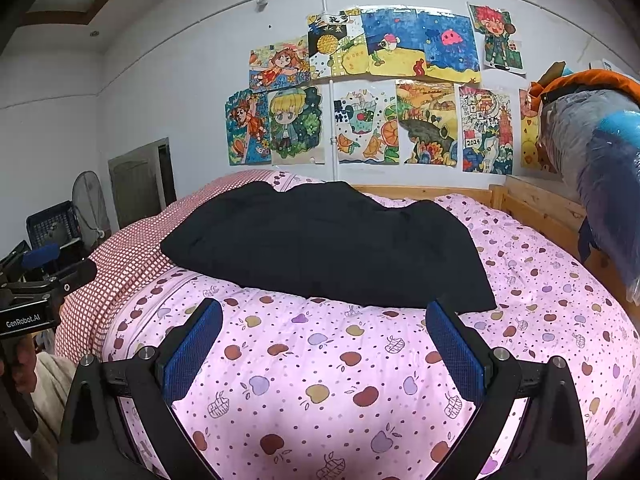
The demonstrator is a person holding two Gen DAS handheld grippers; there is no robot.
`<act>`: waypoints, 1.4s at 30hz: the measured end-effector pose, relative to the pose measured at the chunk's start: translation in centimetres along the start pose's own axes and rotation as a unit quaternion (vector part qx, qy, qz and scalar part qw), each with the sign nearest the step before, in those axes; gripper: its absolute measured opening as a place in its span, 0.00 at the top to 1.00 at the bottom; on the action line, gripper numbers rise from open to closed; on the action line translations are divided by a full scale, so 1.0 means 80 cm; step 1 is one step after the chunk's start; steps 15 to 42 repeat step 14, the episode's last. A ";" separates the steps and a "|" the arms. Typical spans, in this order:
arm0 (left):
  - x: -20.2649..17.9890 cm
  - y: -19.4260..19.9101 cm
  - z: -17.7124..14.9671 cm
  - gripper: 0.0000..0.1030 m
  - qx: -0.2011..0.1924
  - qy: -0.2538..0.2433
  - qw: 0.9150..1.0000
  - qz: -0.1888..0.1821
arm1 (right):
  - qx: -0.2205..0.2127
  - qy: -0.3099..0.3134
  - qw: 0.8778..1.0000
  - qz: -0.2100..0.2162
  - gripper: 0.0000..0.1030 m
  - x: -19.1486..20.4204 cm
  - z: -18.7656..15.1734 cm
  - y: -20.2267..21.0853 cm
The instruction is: Fold large clothes
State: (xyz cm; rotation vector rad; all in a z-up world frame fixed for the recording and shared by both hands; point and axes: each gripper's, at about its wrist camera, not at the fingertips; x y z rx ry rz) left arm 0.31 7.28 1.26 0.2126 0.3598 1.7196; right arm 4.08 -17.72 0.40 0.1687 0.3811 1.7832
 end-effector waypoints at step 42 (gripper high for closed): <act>-0.004 -0.002 -0.005 0.00 0.008 0.000 1.000 -0.007 | 0.008 0.002 1.000 0.000 0.03 -0.003 -0.005 -0.004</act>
Point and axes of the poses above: each gripper's, at about its wrist camera, not at the fingertips, and y roughly against the way its jaws point, x to its left, z to its top, and after that the axes turned 6 degrees about y, right-handed
